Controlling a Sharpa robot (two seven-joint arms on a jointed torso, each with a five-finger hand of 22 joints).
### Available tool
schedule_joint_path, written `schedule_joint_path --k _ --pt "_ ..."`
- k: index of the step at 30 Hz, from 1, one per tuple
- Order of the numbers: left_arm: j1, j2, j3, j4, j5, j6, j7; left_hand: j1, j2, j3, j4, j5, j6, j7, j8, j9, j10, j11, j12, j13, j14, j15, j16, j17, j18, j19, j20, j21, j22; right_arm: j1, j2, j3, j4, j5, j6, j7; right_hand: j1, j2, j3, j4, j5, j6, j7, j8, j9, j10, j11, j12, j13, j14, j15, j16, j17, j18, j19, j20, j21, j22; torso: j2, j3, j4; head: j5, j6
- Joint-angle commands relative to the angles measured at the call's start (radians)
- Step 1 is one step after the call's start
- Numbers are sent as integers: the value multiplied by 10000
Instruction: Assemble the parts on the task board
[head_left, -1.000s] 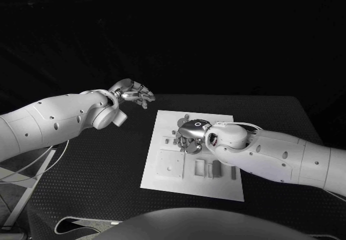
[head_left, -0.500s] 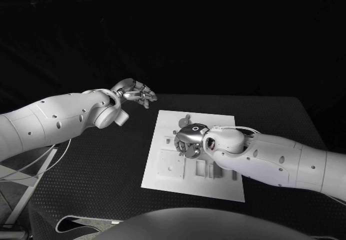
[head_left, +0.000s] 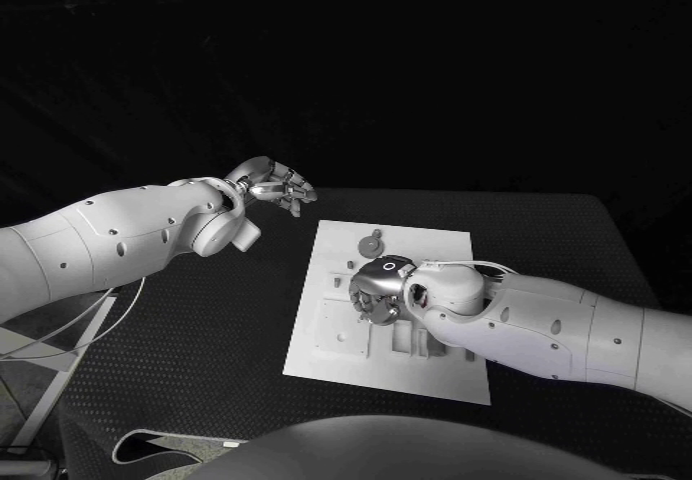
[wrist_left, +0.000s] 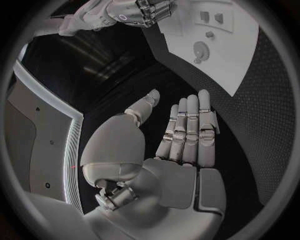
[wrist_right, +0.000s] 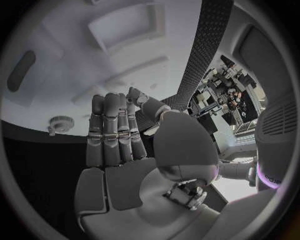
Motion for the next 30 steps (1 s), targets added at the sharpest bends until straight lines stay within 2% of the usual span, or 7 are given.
schedule_joint_path --k 1,4,10,16,30 --pt "9 15 6 11 65 12 64 -41 4 1 58 39 -54 -8 42 -12 -92 -5 31 -11 50 5 -38 14 175 78 9 67 -18 -79 18 5 -64 -245 66 -43 6 76 23 19 28 49 12 38 -5 10 32 -46 11 3 -80 23 15 152 46 0 -20 13 7 17 -5 11 1" --pt "9 22 6 -8 65 3 65 -42 2 -1 60 39 -55 -8 42 -13 -93 -5 32 -12 50 5 -40 17 174 77 10 67 -20 -100 54 6 -103 -263 60 -42 9 76 25 18 28 48 12 37 -2 10 32 -49 13 5 -80 24 17 152 48 -1 -20 15 6 24 -15 37 1" --pt "9 44 6 -6 65 19 68 -42 1 -3 64 39 -57 -8 42 -13 -95 -5 34 -14 51 5 -45 22 173 78 10 67 -24 -100 60 6 -93 -268 93 -40 11 76 25 18 28 47 12 37 3 11 32 -54 17 7 -80 26 19 152 50 -3 -20 18 -3 4 -11 69 1" --pt "9 43 6 -10 67 12 67 -42 2 -4 68 39 -58 -7 42 -14 -97 -4 36 -15 52 5 -51 28 172 78 10 68 -27 -129 103 6 -102 -267 55 -32 11 76 24 19 28 46 12 37 8 12 32 -59 22 9 -80 28 22 152 53 -4 -20 21 -6 12 -24 98 1" --pt "9 50 6 -27 68 35 58 -40 3 -6 75 39 -59 -7 44 -15 -100 -4 40 -19 55 5 -63 41 171 78 9 68 -36 -136 142 9 -61 -294 -45 -67 13 77 25 18 28 43 12 36 20 15 32 -69 33 12 -81 31 27 152 57 -7 -21 27 4 -6 -3 131 1"
